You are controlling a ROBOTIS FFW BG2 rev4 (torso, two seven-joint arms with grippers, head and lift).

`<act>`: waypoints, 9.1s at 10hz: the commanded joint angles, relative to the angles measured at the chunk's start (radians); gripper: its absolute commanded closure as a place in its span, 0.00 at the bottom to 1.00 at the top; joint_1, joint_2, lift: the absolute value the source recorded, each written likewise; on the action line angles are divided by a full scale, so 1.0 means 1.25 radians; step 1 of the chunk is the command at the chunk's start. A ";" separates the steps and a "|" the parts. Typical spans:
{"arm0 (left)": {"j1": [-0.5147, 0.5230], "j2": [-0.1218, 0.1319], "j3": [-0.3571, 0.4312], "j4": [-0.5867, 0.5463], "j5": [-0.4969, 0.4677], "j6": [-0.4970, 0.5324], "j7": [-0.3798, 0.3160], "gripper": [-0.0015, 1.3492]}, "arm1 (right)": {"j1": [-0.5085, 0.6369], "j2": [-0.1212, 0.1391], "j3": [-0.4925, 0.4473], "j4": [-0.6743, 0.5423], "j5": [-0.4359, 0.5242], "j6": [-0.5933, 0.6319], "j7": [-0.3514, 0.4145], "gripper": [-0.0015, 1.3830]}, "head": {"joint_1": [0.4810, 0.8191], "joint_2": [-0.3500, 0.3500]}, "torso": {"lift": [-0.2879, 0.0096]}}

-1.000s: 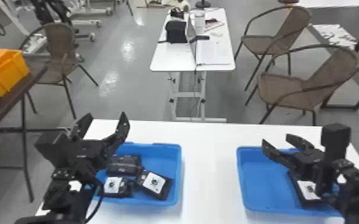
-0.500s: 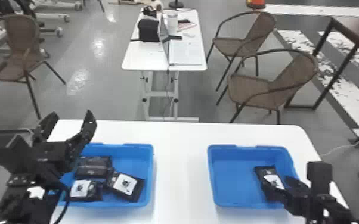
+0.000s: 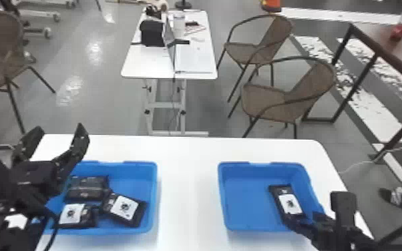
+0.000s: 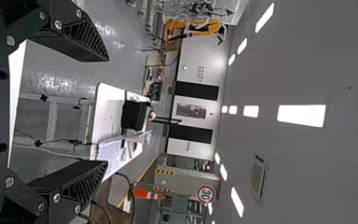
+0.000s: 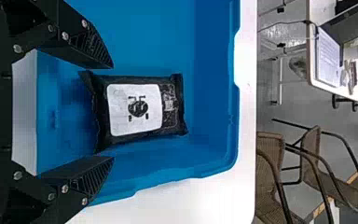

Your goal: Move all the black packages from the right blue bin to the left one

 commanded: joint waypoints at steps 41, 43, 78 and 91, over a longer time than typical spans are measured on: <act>0.022 -0.002 -0.001 -0.002 0.025 -0.054 0.020 0.20 | -0.103 -0.012 0.158 0.078 -0.148 -0.037 -0.314 0.22 | 0.63 0.41 | 0.97; 0.019 -0.002 -0.005 -0.001 0.026 -0.054 0.020 0.20 | -0.156 -0.033 0.160 0.113 -0.143 0.039 -0.302 0.22 | 0.63 0.40 | 0.97; 0.037 -0.002 0.004 0.005 0.048 -0.092 0.020 0.20 | -0.277 -0.025 0.136 0.252 -0.090 0.171 -0.330 0.13 | 0.63 0.37 | 0.97; 0.071 -0.002 0.035 0.011 0.053 -0.135 0.020 0.20 | -0.297 -0.036 0.172 0.315 -0.188 0.008 -0.382 0.84 | 0.63 0.40 | 0.97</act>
